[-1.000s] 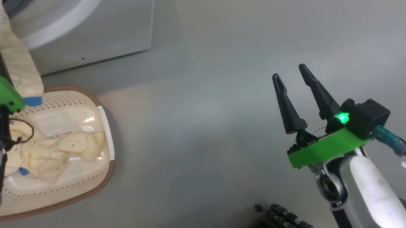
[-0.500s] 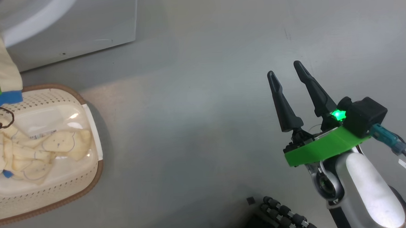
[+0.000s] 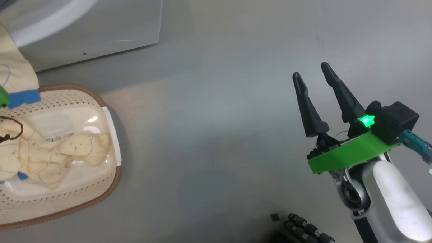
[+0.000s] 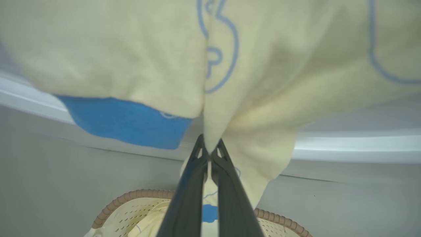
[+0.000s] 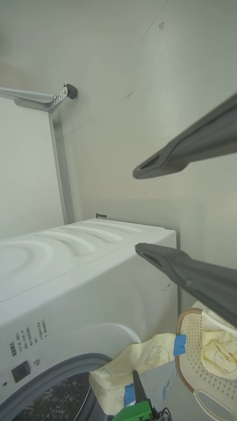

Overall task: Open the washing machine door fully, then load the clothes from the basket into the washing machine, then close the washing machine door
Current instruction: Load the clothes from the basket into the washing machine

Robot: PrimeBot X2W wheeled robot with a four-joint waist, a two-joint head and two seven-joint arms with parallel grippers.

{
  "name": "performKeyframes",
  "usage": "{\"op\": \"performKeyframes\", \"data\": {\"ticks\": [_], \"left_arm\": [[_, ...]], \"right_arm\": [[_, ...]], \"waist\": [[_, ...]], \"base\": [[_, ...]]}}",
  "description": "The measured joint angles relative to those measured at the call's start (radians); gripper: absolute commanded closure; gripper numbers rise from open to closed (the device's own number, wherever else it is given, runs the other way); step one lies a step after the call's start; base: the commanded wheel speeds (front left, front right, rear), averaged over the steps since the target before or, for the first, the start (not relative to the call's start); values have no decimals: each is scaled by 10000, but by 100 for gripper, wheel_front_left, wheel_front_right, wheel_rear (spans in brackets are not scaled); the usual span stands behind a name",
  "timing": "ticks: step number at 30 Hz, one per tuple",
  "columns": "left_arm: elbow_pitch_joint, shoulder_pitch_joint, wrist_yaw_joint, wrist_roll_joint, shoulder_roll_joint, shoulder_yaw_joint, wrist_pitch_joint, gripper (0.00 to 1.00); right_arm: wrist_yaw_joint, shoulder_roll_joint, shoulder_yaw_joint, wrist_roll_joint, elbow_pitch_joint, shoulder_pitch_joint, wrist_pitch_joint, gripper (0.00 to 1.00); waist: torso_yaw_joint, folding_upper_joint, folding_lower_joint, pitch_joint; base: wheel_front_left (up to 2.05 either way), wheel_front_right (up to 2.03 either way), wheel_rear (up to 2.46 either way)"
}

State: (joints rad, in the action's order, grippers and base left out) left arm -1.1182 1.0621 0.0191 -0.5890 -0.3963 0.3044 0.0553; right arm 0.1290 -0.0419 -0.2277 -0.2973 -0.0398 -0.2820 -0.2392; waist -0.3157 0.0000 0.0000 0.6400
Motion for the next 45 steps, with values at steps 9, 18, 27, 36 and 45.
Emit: {"op": "performKeyframes", "data": {"ticks": [9, 18, 27, 36, 45], "left_arm": [[700, 299, 153, -4, -240, 232, -1009, 100], [2694, 278, -117, -10, -1200, 556, -3319, 100], [5952, 83, -579, -443, -2571, 550, -6510, 100], [8602, -163, -1367, -989, -3279, -84, -7455, 100], [8684, 47, -1743, -788, -3649, -251, -7624, 100]], "right_arm": [[0, 0, 290, 163, -36, -9, 17, 0], [0, 0, 293, 140, -29, -2, 19, 0], [0, 0, 274, -113, -115, -3, -17, 0], [0, 0, 272, -198, -176, -27, -84, 0], [0, 0, -35, -336, -219, -375, -132, 0]], "waist": [[539, 0, 0, -159], [604, 0, 0, -171], [304, 0, 0, 33], [260, 1, 0, 131], [-143, 1, 0, 427]], "base": [[0, 0, 0], [0, 0, 0], [0, 0, 0], [0, 0, 0], [0, 0, 0]]}}
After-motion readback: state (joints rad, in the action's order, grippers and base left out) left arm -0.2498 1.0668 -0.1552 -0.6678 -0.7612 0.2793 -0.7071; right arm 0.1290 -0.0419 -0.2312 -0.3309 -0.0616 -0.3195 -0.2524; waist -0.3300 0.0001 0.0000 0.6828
